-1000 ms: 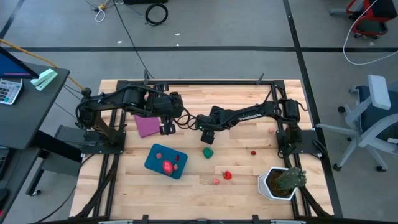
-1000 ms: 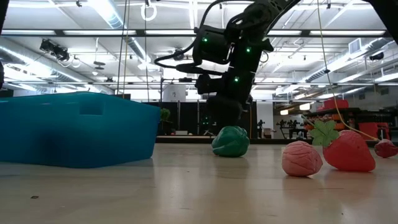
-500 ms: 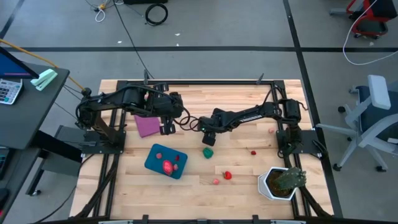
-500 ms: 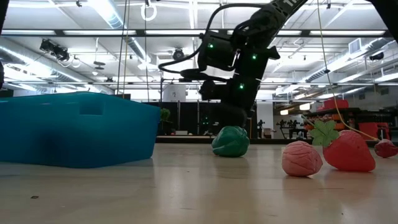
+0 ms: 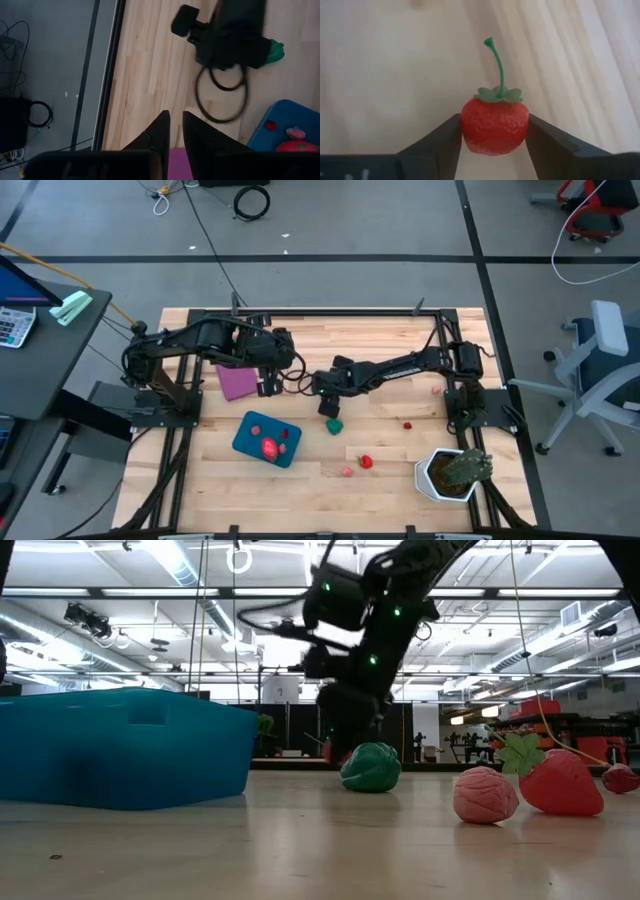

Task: Pick and placing Produce into tupperware
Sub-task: Put the strawberry into the blue bin

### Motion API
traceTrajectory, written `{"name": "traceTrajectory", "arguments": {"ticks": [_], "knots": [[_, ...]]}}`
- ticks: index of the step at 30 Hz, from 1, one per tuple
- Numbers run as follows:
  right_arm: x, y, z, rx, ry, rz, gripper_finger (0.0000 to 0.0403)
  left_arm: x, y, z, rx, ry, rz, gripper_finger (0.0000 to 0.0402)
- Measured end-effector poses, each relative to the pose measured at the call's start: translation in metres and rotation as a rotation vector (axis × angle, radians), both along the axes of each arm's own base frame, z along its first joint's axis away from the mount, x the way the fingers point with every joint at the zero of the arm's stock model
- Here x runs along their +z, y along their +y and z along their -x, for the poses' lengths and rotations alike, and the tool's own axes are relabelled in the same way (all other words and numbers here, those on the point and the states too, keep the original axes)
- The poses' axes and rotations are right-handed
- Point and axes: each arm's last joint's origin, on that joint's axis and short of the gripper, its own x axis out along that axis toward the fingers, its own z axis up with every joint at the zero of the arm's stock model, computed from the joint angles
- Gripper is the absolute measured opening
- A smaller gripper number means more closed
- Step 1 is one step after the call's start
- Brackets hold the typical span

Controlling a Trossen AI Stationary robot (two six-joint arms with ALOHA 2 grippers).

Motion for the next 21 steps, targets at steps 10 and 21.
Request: {"name": "traceTrajectory", "arguments": {"ticks": [10, 21], "knots": [[0.034, 0.051, -0.039, 0.242, -0.476, -0.181, 0.0197, 0.0, 0.0, -0.001, -0.001, -0.009, 0.0, 0.0054], [0.033, 0.094, -0.047, 0.344, -0.606, -0.251, 0.0191, 0.004, 0.0, -0.007, -0.025, -0.069, -0.009, 0.0059]]}}
